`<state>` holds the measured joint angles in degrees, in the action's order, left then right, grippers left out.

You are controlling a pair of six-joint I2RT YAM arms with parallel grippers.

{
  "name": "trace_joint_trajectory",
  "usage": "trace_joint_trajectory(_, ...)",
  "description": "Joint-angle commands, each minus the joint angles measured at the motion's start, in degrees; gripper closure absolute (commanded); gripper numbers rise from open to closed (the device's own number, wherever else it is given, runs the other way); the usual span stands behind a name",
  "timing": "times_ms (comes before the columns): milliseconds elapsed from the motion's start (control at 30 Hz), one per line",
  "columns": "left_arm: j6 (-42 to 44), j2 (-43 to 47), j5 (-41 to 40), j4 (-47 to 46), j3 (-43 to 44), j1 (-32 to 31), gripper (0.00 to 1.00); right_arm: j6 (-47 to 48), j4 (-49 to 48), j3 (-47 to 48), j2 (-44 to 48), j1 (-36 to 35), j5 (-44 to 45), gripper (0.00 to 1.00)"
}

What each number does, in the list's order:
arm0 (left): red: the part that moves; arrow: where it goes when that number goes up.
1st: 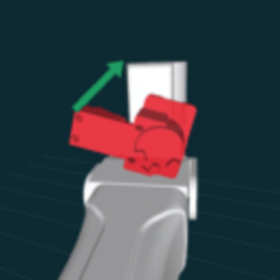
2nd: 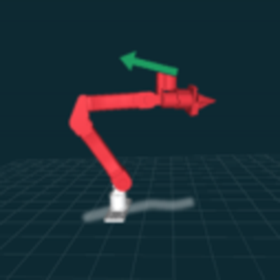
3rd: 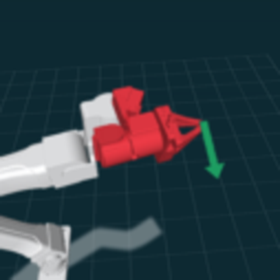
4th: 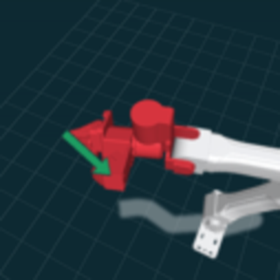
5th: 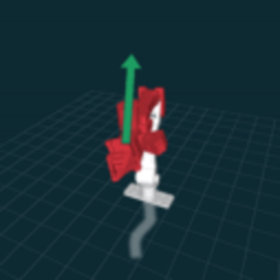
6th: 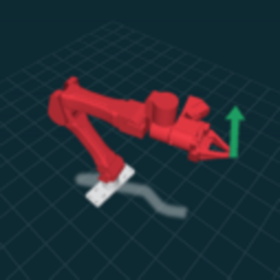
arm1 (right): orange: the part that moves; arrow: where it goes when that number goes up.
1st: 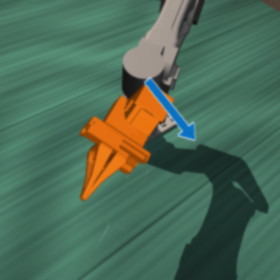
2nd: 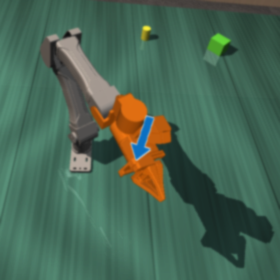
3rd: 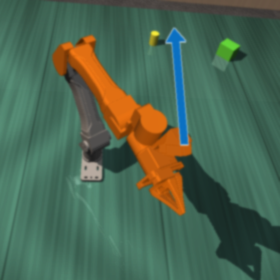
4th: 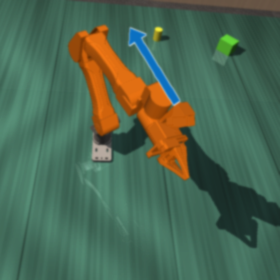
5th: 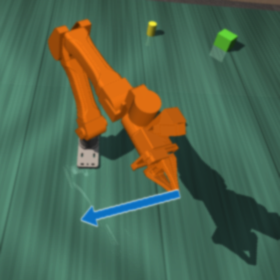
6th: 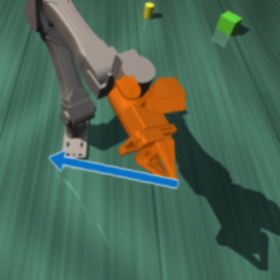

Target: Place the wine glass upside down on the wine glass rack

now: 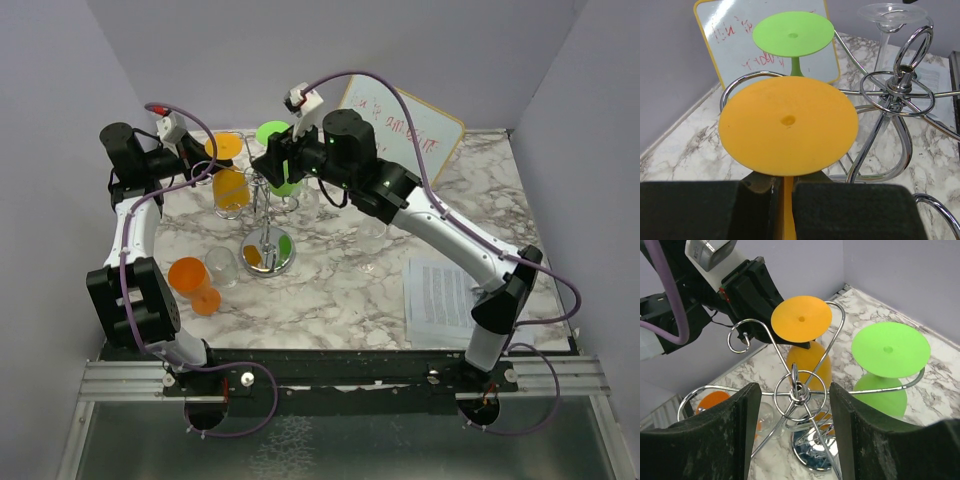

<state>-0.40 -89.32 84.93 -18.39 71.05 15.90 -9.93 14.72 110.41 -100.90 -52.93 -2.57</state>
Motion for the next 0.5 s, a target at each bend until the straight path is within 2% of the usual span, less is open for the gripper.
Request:
trace_joint_trajectory(0,0.6,-1.1,2.5,-0.2,0.8,-0.7,1.00,5.0,4.0,4.9,-4.5,-0.4,-2.3,0.40)
trace_joint_trajectory(133,0.6,-1.1,3.2,-0.2,0.5,-0.2,1.00,5.5,4.6,6.5,-6.7,-0.5,-4.2,0.52)
trace_joint_trajectory(400,0.6,-1.0,4.3,-0.1,0.9,0.1,1.00,6.5,4.3,5.8,-7.6,-0.7,-5.1,0.96)
trace_joint_trajectory(467,0.6,-0.7,4.1,-0.1,0.9,-0.2,1.00,6.9,4.4,5.8,-7.7,-0.8,-5.1,0.99)
